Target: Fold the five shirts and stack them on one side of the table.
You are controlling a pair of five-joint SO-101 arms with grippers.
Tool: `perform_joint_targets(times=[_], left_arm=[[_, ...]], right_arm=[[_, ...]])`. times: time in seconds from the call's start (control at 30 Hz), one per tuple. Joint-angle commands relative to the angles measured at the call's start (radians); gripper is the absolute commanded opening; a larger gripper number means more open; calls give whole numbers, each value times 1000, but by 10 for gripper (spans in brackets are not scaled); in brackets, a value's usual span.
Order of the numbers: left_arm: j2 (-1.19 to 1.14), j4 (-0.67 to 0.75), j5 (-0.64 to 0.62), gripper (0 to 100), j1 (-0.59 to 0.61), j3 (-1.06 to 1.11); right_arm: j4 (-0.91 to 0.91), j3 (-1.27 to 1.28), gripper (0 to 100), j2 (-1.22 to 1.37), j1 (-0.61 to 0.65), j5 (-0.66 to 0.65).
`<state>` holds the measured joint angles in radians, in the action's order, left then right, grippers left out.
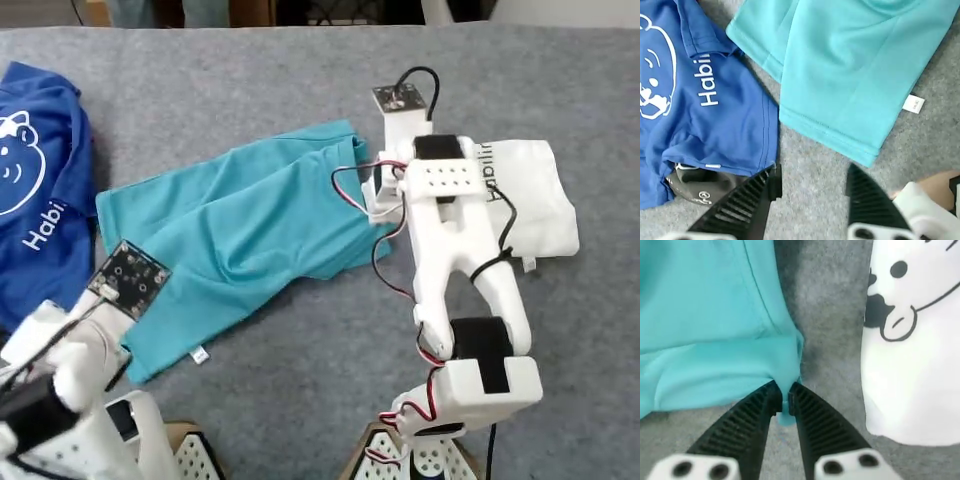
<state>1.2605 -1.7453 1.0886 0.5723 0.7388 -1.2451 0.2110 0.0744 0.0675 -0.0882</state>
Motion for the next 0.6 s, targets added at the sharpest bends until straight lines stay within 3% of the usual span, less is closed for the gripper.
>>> perform_joint_targets(times=[0.0, 0.1, 0.33, 0.57], left_arm=[[-141, -15, 6, 197, 44, -119], [-319, -15, -32, 230, 1, -147], [-571, 11, -44, 234, -259, -114], [-686, 361, -63, 234, -282, 111]], right_arm=[[124, 64, 15, -41, 14, 0], [219, 130, 15, -41, 14, 0], [390, 225, 15, -7, 40, 29], [388, 171, 15, 84, 43, 29]])
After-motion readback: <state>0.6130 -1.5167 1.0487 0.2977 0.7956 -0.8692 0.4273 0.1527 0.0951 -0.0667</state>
